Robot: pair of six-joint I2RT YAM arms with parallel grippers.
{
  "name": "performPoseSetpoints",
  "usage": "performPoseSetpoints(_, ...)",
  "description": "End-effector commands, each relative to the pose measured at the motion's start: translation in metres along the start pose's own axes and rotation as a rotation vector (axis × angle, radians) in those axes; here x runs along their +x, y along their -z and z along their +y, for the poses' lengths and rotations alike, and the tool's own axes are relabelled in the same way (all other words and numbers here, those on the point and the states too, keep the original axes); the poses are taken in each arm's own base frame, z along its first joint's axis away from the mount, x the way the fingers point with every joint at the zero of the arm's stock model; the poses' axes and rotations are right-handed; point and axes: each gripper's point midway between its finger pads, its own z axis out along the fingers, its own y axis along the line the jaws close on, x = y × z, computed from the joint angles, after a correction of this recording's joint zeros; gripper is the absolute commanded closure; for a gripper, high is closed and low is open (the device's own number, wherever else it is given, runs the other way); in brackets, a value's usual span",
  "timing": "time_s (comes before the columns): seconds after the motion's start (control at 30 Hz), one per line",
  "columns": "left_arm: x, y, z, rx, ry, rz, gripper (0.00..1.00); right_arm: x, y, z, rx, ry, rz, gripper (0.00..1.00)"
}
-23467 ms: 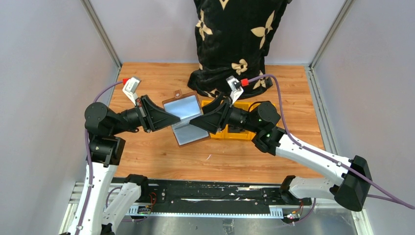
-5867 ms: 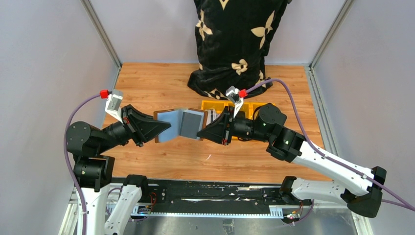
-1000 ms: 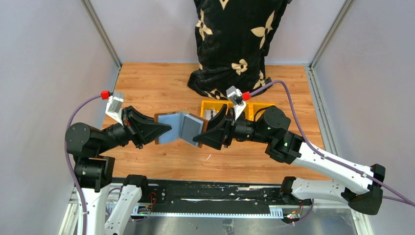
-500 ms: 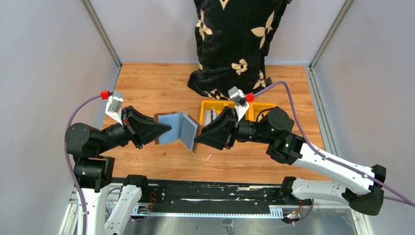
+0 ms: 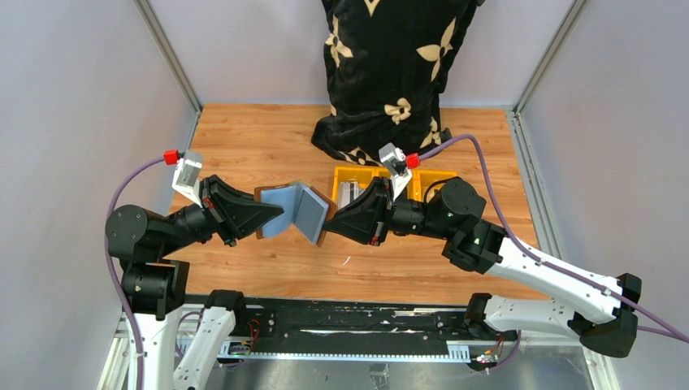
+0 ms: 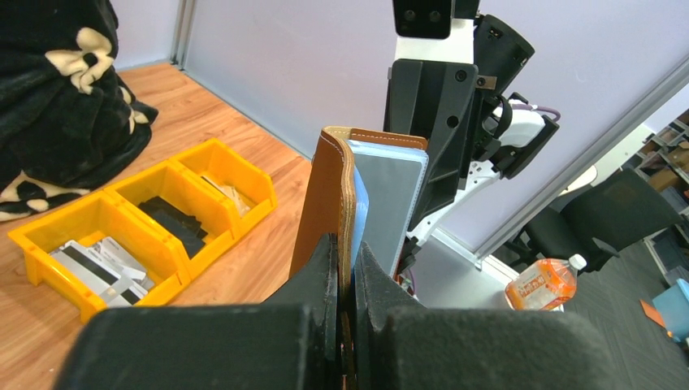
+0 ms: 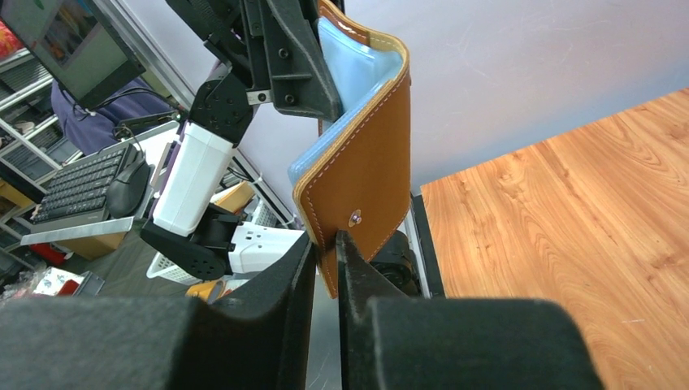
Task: Take the credit cards out of the card holder
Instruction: Remove the credit card from the card holder.
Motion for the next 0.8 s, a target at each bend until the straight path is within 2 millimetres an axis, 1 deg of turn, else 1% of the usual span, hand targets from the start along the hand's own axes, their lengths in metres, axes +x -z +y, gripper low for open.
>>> performPoseSetpoints(0.0,-0.008,0.001,-0.012,0.025,-0.020,-0.009,1.00,-0.010,0.000,0.000,0.039,0.021,-0.016,0.79)
performPoseSetpoints(0.07,-0.007,0.001,-0.011,0.024,-0.019,-0.007,1.00,-0.009,0.000,-0.002,0.061,0.025,-0.012,0.75)
performPoseSetpoints(0.2,-0.008,0.001,-0.011,0.022,-0.017,-0.009,1.00,-0.011,0.002,-0.010,0.108,0.029,-0.019,0.74)
performPoseSetpoints(0.33,-0.010,0.000,-0.011,0.022,-0.018,-0.012,1.00,-0.014,0.004,-0.015,0.144,0.030,-0.036,0.77)
performPoseSetpoints(0.47,-0.009,0.000,-0.011,0.021,-0.021,-0.013,1.00,-0.017,0.006,-0.024,0.203,0.022,-0.056,0.74)
performPoseSetpoints(0.53,-0.008,0.000,-0.009,0.018,-0.021,-0.013,1.00,-0.017,0.003,-0.025,0.210,0.017,-0.065,0.69)
performPoseSetpoints(0.63,-0.005,0.000,-0.005,0.013,-0.017,-0.012,1.00,-0.017,-0.006,-0.020,0.182,0.013,-0.069,0.57)
performPoseSetpoints(0.77,-0.002,0.000,-0.003,0.008,-0.015,-0.008,1.00,-0.013,-0.016,-0.014,0.156,0.005,-0.053,0.51)
